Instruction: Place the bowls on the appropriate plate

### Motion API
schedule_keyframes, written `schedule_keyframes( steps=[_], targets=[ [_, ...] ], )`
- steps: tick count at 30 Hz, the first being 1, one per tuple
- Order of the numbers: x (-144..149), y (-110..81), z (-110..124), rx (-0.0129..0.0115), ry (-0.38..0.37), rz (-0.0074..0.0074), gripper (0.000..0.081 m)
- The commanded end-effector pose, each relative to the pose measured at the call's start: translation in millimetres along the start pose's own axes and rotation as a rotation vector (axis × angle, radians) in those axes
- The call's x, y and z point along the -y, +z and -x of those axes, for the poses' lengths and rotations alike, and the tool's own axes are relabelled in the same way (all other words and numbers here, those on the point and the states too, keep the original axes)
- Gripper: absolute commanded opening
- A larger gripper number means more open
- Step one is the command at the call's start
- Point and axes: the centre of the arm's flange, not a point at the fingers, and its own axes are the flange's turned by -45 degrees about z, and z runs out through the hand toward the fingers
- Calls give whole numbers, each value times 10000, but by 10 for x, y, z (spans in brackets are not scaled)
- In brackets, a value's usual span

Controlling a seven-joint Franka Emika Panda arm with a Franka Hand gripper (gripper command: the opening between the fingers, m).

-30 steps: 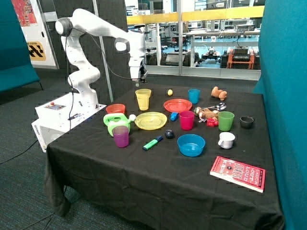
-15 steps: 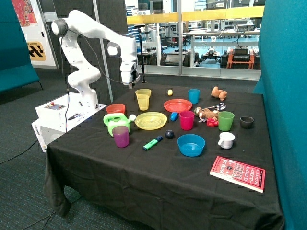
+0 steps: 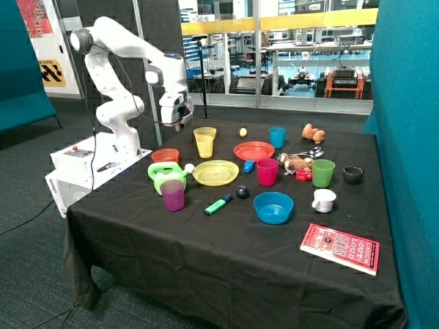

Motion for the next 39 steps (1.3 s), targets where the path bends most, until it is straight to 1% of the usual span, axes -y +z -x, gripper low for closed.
schedule_keyframes(
  steps=[1,4,7,13,20,23,24,27,39],
  targets=[
    [-95,126,306,-4,1569,11,281],
    [-117,190,425,-5,2257,11,286],
    [-129,255,500,-5,2647,11,289],
    [-109,346,536,-5,3050,10,299],
    [-83,447,489,-5,3238,10,308],
    [-51,523,471,-5,3331,10,313],
    [-41,554,465,-5,3217,10,315],
    [-6,668,460,-5,3298,10,322],
    [21,896,516,-5,3203,10,339]
  ],
)
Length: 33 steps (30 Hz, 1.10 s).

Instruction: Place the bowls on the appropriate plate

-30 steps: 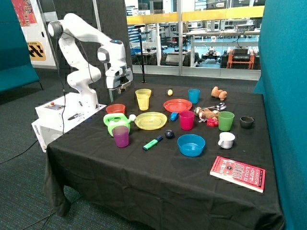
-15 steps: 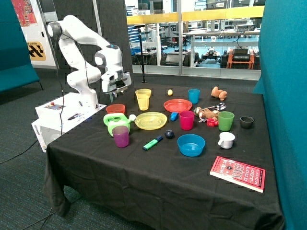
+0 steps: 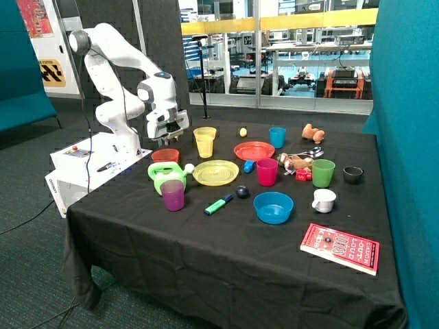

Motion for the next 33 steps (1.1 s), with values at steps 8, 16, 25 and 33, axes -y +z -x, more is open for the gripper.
schedule_keyframes(
  steps=[8,16,25,33],
  targets=[
    [35,254,40,33,-51,-29,349],
    [-23,312,41,33,-73,-29,345],
    [-65,373,-2,33,-182,-30,342],
    [-42,473,-42,33,-309,-30,331]
  ],
)
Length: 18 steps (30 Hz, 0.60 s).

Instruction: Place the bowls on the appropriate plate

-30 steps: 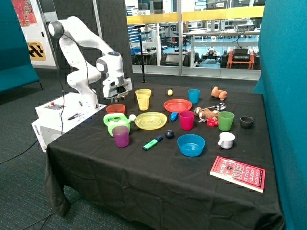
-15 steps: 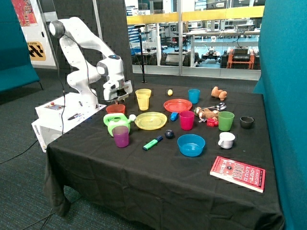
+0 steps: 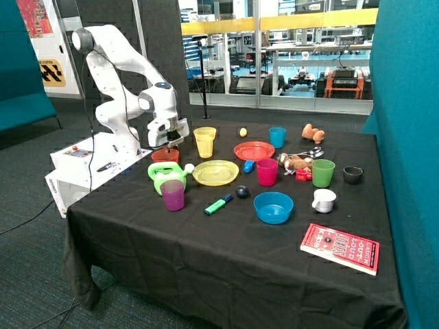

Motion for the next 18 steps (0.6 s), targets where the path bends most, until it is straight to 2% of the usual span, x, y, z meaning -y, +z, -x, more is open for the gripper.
schedule_keyframes(
  steps=[1,11,13,16,18],
  targets=[
    [0,108,-43,8,-147,3,331],
    [77,198,-60,9,-372,3,295],
    [89,199,-67,9,-387,3,228],
    [103,182,-81,9,-376,3,55],
    [105,170,-95,9,-331,3,14]
  ],
)
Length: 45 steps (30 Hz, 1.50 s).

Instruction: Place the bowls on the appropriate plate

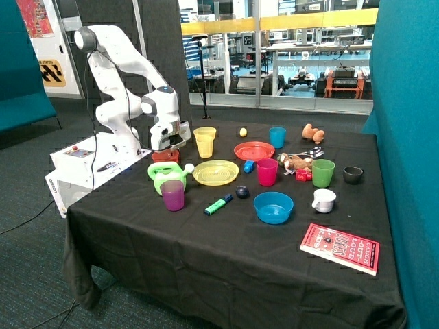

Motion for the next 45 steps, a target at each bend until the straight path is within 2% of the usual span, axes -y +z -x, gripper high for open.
schedule_keyframes(
  steps=[1,33,40,45],
  targets=[
    [43,10,-55,22,-13,-12,7],
    [58,30,-129,22,-182,-12,0],
    [104,-102,-170,22,-389,-12,0],
    [192,-328,-272,22,-893,-13,0]
  ],
)
